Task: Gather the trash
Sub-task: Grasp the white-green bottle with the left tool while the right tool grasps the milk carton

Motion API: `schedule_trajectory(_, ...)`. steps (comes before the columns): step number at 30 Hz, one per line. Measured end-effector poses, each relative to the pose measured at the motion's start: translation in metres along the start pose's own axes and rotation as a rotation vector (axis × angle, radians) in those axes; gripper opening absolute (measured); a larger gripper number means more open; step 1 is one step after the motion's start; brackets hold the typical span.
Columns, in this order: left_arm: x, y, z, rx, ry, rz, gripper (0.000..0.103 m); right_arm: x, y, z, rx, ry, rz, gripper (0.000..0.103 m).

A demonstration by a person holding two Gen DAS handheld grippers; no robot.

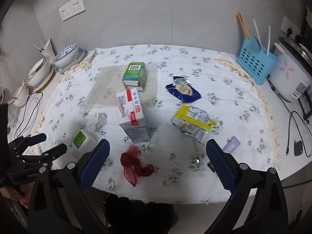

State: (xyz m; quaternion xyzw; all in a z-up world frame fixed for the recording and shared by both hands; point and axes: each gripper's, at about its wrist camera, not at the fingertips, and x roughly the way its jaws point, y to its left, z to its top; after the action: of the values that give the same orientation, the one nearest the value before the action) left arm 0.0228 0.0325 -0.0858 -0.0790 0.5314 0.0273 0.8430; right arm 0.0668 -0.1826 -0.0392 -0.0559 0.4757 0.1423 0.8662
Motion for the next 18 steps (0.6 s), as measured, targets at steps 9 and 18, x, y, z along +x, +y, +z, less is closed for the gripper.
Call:
schedule_trajectory(9,0.049,0.003,-0.001,0.036,0.072,-0.012,0.084,0.045,0.018,0.012,0.001,0.029,-0.017,0.089)
schedule_trajectory(18,0.075,-0.005,0.002,0.072,0.109,-0.037,0.074,0.069,0.014,0.014,0.041,0.041,-0.004,0.081)
